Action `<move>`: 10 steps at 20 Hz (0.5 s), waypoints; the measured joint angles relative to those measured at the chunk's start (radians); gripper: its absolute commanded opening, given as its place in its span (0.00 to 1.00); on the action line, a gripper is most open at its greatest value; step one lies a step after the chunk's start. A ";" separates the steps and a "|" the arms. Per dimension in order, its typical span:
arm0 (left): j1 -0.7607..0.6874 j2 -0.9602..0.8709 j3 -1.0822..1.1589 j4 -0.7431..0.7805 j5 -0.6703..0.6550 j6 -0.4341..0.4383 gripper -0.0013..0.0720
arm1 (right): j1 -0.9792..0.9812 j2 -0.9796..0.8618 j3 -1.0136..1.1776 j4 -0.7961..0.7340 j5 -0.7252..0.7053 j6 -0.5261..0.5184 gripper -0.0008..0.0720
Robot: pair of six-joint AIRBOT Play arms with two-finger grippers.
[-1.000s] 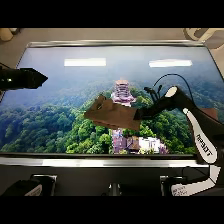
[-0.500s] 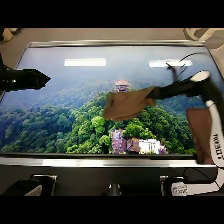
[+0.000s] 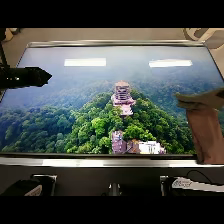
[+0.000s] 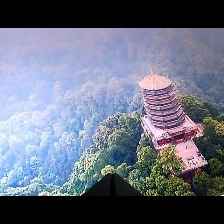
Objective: Fold the shirts.
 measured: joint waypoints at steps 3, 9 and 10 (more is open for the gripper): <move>0.000 -0.001 0.000 0.000 0.002 0.000 0.05 | -0.115 0.012 0.008 -0.018 0.032 0.005 0.05; 0.000 -0.001 0.000 0.000 0.016 0.000 0.05 | -0.198 0.058 -0.024 -0.267 0.163 0.034 0.05; 0.000 -0.001 0.000 0.000 0.021 0.000 0.05 | -0.202 0.072 -0.052 -0.325 0.172 0.040 0.05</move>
